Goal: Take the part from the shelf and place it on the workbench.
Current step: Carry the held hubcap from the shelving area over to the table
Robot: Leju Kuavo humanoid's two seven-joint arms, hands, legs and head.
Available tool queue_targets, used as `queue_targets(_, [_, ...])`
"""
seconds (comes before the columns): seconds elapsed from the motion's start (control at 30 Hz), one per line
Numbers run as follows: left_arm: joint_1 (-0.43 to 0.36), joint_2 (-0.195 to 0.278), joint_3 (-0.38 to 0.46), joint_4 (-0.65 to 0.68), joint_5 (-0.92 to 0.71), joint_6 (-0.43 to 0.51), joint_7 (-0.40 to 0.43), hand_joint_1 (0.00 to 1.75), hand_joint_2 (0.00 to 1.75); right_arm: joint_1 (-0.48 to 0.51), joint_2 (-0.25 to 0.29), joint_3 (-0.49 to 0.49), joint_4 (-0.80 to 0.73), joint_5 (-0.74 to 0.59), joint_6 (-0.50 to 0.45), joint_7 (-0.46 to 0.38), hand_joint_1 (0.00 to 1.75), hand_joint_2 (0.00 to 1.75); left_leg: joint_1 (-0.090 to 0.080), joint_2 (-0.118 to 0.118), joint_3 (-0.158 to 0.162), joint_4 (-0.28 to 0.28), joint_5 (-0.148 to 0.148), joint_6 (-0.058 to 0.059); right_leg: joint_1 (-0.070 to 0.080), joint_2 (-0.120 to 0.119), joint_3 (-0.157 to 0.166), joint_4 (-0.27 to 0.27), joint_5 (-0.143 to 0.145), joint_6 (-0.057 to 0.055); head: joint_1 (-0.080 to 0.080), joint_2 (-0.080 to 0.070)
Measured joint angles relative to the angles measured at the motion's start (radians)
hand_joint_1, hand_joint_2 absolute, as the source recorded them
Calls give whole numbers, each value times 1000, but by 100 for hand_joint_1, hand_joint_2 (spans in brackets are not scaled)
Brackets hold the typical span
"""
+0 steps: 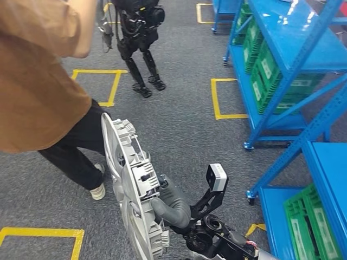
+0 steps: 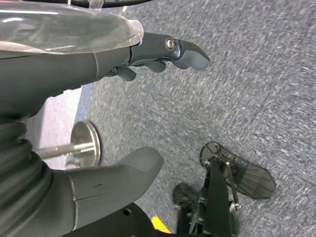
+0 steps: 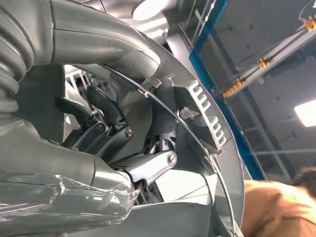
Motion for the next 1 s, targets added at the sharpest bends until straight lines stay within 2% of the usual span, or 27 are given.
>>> queue_targets(0.03, [-1, -1, 0, 0, 0, 0, 0, 0, 175, 0, 0, -1, 0, 0, 0, 0, 175, 175, -1, -11, 0, 2, -1, -2, 0, 21, 29, -71, 33, -5, 2, 0])
queue_targets(0.07, [-1, -2, 0, 0, 0, -1, 0, 0, 175, -1, 0, -2, 0, 0, 0, 0, 175, 175, 0, -21, -2, 4, -2, -6, 0, 39, 51, -125, 49, -8, 3, 0])
queue_targets(0.1, [-2, -2, 0, 0, 0, -1, 0, 0, 175, -2, 0, -4, 0, 1, 0, 1, 175, 175, 1, -30, -7, 5, -1, -10, 1, 52, 64, -153, 52, -10, 3, 0])
queue_targets(0.17, [0, -1, 0, 0, -1, -1, 0, 0, 175, -4, 0, -6, 0, 1, -1, 2, 175, 175, 5, -48, -16, 4, 5, -23, 2, 45, 75, -168, 47, -13, 4, 0])
queue_targets(0.2, [2, 0, -1, 0, -1, -1, -1, 0, 175, -4, 0, -7, 0, 2, -1, 2, 175, 175, 6, -47, -18, 6, 4, -29, 1, 35, 80, -172, 51, -17, 3, 0])
queue_targets(0.27, [3, 0, -1, 0, -1, -1, -1, 0, 175, -6, 1, -8, 0, 2, -1, 3, 175, 175, 4, -11, -45, 58, -28, -38, -4, 12, 86, -184, 57, -26, -8, 0])
queue_targets(0.33, [0, -1, -1, 0, -2, -1, -3, 0, 175, -6, 1, -9, 0, 2, -1, 3, 175, 175, 6, 36, -112, 187, -91, -44, -1, -14, 86, -188, 58, -32, -23, 0])
queue_targets(0.37, [-1, -2, -1, 0, -3, -1, -3, 0, 175, -5, 1, -10, 0, 3, -1, 3, 175, 175, 9, 46, -147, 252, -114, -48, 0, -27, 85, -188, 57, -33, -28, 0])
queue_targets(0.4, [0, -2, -1, 0, -3, -1, -3, 0, 175, -5, 1, -11, 0, 3, -1, 3, 175, 175, 11, 51, -169, 292, -122, -52, 1, -40, 84, -188, 56, -33, -31, 0])
queue_targets(0.43, [1, -2, -1, 0, -3, -1, -3, 0, 175, -5, 1, -11, 0, 4, -1, 3, 175, 175, 14, 56, -171, 292, -111, -55, 0, -51, 84, -188, 55, -32, -34, 0])
queue_targets(0.47, [1, -1, -1, 0, -3, -1, -4, 0, 175, -5, 1, -12, 0, 5, 0, 3, 175, 175, 16, 61, -150, 250, -83, -57, 0, -61, 85, -188, 53, -30, -37, 0])
queue_targets(0.53, [1, 0, -1, 0, -1, -1, -6, 0, 175, -5, 1, -13, 0, 7, 2, 3, 175, 175, 17, 91, -73, 103, -20, -58, 1, -78, 88, -186, 48, -22, -43, 0])
queue_targets(0.57, [0, 0, -1, 0, 0, -1, -8, 0, 175, -6, 1, -14, 0, 8, 2, 3, 175, 175, 16, 104, -43, 46, -1, -55, 2, -85, 90, -185, 44, -16, -44, 0])
queue_targets(0.6, [-1, 0, -1, 0, 0, -1, -9, 0, 175, -6, 1, -15, 0, 9, 4, 3, 175, 175, 13, 112, -26, 14, 6, -50, 5, -91, 93, -184, 41, -10, -42, 0])
queue_targets(0.63, [-1, -1, -1, 0, 0, -1, -10, 0, 175, -6, 1, -15, 0, 11, 5, 4, 175, 175, 9, 112, -22, 5, 4, -43, 7, -97, 96, -184, 38, -4, -40, 0])
queue_targets(0.7, [0, -1, -1, 0, 2, -1, -12, 0, 175, -7, 2, -16, 0, 13, 8, 4, 175, 175, 8, 92, -20, 5, 3, -28, 3, -106, 102, -183, 30, 8, -35, 0])
queue_targets(0.77, [1, -1, -1, 0, 3, -1, -13, 0, 175, -7, 2, -18, 0, 13, 10, 4, 175, 175, 11, 77, -13, 1, 3, -15, -2, -81, 88, -139, -2, 16, -29, 0])
queue_targets(0.83, [-1, 0, -1, 0, 6, -1, -14, 0, 175, -6, 2, -21, 0, 14, 13, 5, 175, 175, 10, 62, -9, 0, 2, -4, -4, -41, 30, -11, -66, 19, -16, 0])
queue_targets(0.87, [-1, 0, -1, 0, 8, -1, -14, 0, 175, -5, 2, -22, 1, 14, 15, 6, 175, 175, 8, 53, -8, 0, 1, 0, -4, -32, -8, 63, -93, 19, -10, 0])
queue_targets(0.9, [-1, 0, -1, 0, 10, 0, -14, 0, 175, -5, 2, -22, 2, 14, 17, 6, 175, 175, 5, 42, -6, 1, 0, 2, -3, -27, -37, 115, -104, 18, -5, 0])
queue_targets(0.93, [-1, 0, -1, 0, 11, 0, -14, 0, 175, -5, 2, -22, 2, 14, 19, 7, 175, 175, 2, 30, -4, 1, -2, 3, -2, -24, -50, 131, -95, 16, -2, 0])
queue_targets(0.97, [-1, 0, -1, 0, 12, 1, -14, 0, 175, -5, 2, -22, 2, 15, 20, 8, 175, 175, 0, 18, 0, 2, -3, 3, -1, -21, -44, 104, -65, 12, 0, 0])
queue_targets(1.0, [-1, 0, -1, 0, 13, 1, -14, 0, 175, -5, 2, -22, 3, 15, 20, 8, 175, 175, -1, 5, 4, 2, -5, 3, 0, -13, -21, 43, -21, 6, 2, 0])
